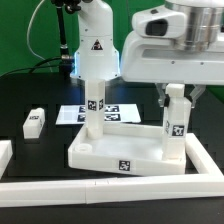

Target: Assemble desk

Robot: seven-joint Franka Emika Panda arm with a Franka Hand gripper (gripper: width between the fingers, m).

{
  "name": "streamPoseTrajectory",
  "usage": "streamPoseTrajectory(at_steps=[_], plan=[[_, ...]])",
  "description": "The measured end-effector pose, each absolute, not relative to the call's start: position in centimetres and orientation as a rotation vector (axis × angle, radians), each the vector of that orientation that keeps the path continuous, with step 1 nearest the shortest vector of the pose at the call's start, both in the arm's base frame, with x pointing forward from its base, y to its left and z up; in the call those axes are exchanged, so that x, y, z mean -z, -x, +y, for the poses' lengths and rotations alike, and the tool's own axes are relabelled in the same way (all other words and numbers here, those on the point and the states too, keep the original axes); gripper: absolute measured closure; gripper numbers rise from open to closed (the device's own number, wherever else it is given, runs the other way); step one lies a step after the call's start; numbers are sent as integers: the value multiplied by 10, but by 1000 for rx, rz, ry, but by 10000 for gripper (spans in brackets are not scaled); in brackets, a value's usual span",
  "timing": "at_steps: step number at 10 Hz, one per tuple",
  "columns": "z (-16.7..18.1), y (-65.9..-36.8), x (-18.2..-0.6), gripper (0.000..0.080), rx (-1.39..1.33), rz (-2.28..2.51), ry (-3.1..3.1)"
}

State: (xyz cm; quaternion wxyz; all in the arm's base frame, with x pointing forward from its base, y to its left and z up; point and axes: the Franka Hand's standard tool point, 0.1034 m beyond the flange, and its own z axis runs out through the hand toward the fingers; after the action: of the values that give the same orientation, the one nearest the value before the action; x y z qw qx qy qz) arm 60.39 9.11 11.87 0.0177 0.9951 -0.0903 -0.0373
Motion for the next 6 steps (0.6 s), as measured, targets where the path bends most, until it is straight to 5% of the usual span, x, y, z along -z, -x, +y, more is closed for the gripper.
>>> streamPoseTrajectory(at_steps=[6], plan=[[60, -639, -121, 509, 112, -1086, -3019]])
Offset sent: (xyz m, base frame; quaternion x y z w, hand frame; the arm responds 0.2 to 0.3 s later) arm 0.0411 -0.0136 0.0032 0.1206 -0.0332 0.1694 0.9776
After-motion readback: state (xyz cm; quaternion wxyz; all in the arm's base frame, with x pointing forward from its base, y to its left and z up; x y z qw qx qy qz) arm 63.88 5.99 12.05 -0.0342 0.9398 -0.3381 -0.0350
